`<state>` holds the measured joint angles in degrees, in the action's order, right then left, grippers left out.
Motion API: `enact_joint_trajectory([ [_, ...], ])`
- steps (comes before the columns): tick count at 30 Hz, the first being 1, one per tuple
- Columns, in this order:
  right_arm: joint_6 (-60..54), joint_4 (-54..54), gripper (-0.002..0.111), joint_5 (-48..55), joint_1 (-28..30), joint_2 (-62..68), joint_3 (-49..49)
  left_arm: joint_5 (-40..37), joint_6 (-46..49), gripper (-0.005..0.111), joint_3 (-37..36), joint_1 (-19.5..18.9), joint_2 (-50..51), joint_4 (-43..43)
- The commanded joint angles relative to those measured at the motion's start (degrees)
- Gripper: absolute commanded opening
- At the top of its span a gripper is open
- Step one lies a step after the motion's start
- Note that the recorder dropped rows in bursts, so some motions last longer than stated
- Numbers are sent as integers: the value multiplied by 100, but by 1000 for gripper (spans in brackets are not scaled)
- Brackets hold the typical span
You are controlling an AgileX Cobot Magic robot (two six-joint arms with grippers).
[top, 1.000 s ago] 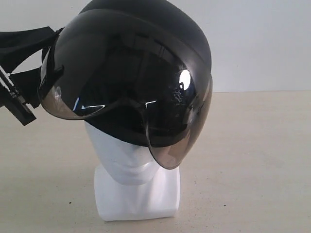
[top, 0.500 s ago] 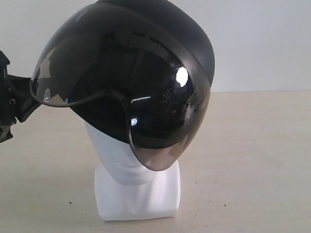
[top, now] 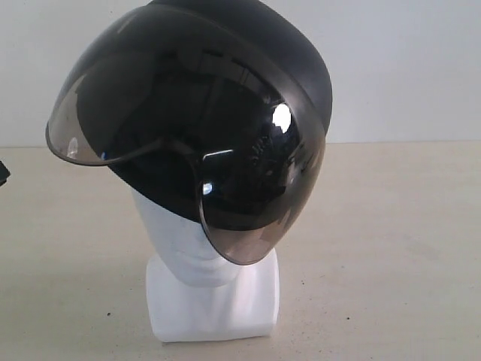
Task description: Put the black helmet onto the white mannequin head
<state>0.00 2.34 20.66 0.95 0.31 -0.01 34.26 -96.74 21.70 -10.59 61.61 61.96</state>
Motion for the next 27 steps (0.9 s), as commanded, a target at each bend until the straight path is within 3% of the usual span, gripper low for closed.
enact_joint_trajectory([
  [1,0,13,0,-33,-14,-31,1,111,-21,4,-22,-21,-137,-46],
  [12,-37,-1,0,-33,-63,-31,1,897,-340,4,-22,-21,-900,-160],
  [20,-756,-395,0,-963,-63,-31,1,1323,-346,4,-22,-21,-1128,-160],
  [22,-1113,-449,0,-1520,-63,-31,1,1431,-346,4,-22,-21,-1128,-160],
  [27,-811,-395,0,-3839,-63,-31,1,2219,107,4,-10,-21,-1128,-131],
])
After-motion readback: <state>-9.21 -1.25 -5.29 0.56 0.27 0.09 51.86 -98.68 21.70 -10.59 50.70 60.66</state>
